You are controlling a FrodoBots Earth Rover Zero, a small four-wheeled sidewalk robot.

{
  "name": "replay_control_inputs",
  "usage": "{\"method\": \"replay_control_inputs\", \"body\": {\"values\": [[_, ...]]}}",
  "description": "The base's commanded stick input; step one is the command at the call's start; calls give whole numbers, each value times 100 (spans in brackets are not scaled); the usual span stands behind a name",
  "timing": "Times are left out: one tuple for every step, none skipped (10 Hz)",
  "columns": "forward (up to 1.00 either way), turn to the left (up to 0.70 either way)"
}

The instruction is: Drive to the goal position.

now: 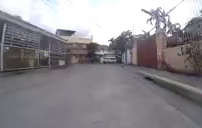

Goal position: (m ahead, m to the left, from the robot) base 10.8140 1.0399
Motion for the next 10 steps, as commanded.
{"method": "replay_control_inputs", "body": {"values": [[100,-28],[100,-22],[100,-16],[100,-10],[100,-4],[100,0],[100,0],[100,0],[100,0],[100,-9]]}}
